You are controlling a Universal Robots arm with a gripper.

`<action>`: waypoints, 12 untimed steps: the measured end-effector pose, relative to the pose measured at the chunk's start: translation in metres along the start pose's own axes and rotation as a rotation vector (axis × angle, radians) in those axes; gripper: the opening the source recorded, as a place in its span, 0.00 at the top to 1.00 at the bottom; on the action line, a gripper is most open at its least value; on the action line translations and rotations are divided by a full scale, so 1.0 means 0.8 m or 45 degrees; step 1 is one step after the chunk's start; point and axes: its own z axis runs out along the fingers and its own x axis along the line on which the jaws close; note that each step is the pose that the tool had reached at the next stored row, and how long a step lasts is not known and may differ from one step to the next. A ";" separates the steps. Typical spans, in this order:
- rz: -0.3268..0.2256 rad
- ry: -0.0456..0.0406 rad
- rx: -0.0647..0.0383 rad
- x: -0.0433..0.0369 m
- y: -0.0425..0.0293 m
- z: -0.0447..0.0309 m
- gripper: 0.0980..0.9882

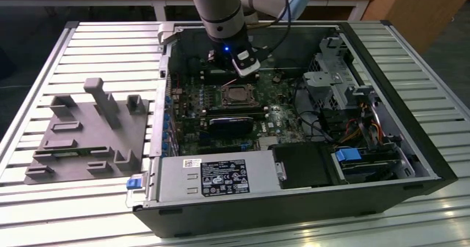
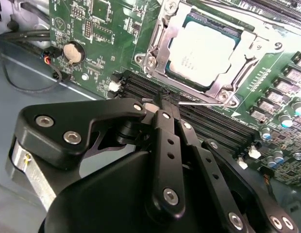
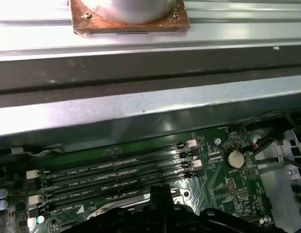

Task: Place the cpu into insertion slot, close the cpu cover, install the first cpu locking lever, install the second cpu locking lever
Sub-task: 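Install the first cpu locking lever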

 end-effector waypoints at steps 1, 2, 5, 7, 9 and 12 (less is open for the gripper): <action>0.006 -0.002 0.001 0.000 0.0001 0.0005 0.99; 0.011 -0.003 0.003 0.000 0.0002 0.0011 0.99; 0.019 -0.005 0.004 0.001 0.0015 0.0027 0.99; 0.022 -0.006 0.005 0.001 0.0020 0.0035 0.99; 0.028 -0.008 0.006 0.002 0.0023 0.0043 0.99; 0.036 -0.010 0.008 0.002 0.0026 0.0052 0.99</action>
